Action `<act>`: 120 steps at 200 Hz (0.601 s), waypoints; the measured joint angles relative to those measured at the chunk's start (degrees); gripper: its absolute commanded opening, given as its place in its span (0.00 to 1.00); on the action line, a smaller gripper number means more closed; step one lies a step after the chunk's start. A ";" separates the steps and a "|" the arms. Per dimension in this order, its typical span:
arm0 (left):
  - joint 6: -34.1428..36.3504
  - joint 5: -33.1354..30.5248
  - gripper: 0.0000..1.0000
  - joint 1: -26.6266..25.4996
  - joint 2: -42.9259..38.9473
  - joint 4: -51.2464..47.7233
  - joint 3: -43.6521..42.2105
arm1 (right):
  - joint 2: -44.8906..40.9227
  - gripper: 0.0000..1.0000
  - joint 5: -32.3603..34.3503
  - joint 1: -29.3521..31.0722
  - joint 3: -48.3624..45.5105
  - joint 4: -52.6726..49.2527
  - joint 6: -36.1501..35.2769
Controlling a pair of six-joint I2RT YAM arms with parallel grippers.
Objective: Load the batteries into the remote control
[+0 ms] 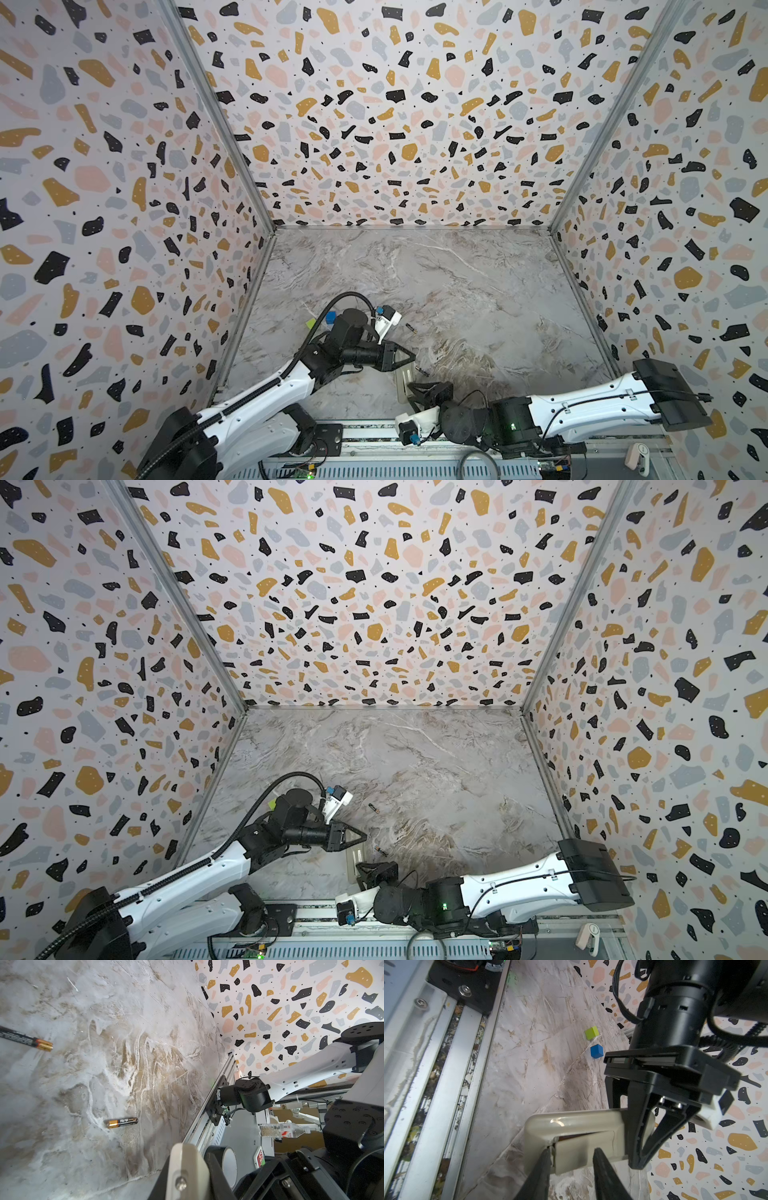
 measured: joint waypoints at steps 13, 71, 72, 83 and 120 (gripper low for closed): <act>-0.04 -0.09 0.00 0.00 0.00 0.00 0.00 | -0.02 0.37 0.00 0.00 -0.02 0.04 0.00; -0.24 -0.33 0.00 0.02 0.00 -0.04 0.00 | -0.02 0.42 0.37 0.00 -0.44 0.85 0.02; -0.22 -0.33 0.00 0.02 0.00 -0.04 0.00 | -0.02 0.42 0.37 0.00 -0.44 0.85 0.00; -0.24 -0.31 0.00 0.04 0.00 -0.11 0.00 | -0.02 0.44 0.48 -0.02 -0.46 1.03 0.02; -0.28 -0.24 0.00 0.35 0.00 -0.79 0.00 | -0.15 0.53 0.83 -0.09 -0.52 1.70 0.00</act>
